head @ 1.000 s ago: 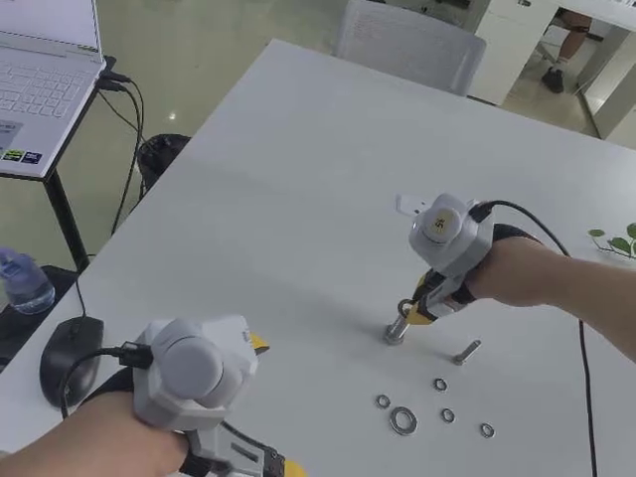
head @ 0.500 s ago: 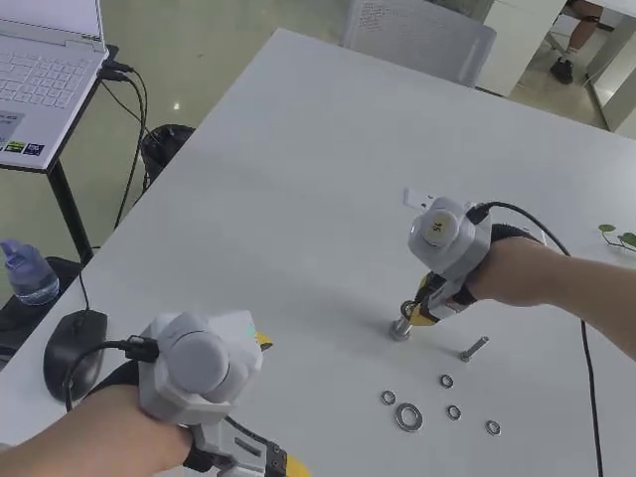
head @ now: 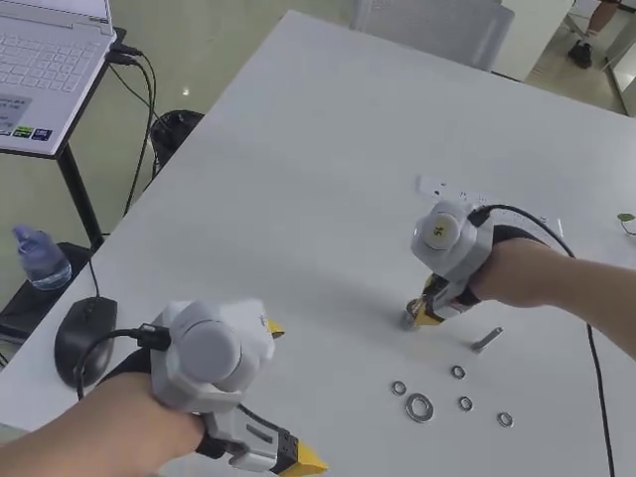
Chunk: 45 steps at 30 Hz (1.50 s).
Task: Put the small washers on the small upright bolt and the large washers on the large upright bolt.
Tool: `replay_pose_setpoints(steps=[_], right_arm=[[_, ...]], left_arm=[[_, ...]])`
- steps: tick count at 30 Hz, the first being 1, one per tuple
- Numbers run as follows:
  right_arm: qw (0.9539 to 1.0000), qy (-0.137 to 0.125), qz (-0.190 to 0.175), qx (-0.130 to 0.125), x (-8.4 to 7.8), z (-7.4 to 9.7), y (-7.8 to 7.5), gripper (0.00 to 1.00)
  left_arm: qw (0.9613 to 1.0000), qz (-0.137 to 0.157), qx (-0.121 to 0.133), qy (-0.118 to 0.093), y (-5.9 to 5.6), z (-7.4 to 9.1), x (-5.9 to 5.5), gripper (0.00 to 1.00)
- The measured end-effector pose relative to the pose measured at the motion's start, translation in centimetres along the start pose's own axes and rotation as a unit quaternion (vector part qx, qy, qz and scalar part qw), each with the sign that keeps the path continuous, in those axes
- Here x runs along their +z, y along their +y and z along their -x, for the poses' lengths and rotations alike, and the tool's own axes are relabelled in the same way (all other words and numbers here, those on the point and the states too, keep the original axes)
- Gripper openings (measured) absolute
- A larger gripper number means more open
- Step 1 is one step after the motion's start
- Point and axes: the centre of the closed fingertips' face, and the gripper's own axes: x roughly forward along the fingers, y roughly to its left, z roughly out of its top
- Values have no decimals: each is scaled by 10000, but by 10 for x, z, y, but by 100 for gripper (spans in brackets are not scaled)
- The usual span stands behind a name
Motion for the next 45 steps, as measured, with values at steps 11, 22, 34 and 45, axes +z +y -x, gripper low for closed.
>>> replay_pose_setpoints(steps=[11,22,34,45], right_arm=[[10000,-15,34,18,0,-10,2,21],[10000,-42,40,52,-2,-17,3,22],[9999,-51,5,87,0,-12,12,23],[9999,72,107,113,-11,-18,15,25]], left_arm=[[10000,-1,-1,-9,-2,-2,2,90],[9999,51,24,-95,-5,-3,7,88],[10000,9,-28,34,-10,-4,-1,88],[10000,23,-10,89,-16,-3,-5,88]])
